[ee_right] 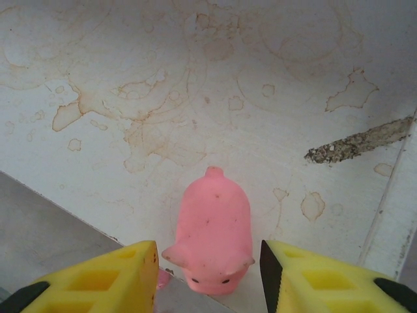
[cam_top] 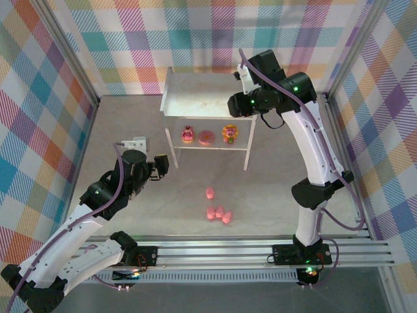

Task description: Place and organize the plastic toys onto the shelf

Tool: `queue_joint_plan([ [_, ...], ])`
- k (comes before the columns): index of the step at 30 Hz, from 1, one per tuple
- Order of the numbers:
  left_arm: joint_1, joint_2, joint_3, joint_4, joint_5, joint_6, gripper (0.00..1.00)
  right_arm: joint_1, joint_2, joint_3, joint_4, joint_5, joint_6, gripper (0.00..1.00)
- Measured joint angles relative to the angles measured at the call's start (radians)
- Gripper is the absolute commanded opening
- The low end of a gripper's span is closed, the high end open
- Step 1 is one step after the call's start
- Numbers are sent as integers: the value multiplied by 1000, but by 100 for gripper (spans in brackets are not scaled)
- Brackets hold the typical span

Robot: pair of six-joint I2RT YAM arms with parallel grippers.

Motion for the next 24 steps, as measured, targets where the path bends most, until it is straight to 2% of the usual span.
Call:
queue_joint_plan([
  [8, 5, -4, -1, 0, 0, 0, 72, -1, -7, -25, 60, 5, 0, 48],
  [13, 5, -5, -1, 0, 1, 0, 72, -1, -68, -128, 130, 16, 1, 49],
  [19, 5, -4, -1, 0, 5, 0, 73, -1, -220, -297, 270, 61, 0, 49],
  [24, 5, 16, -11, 0, 76, -3, 67, 19, -387, -391, 335, 89, 0, 43],
])
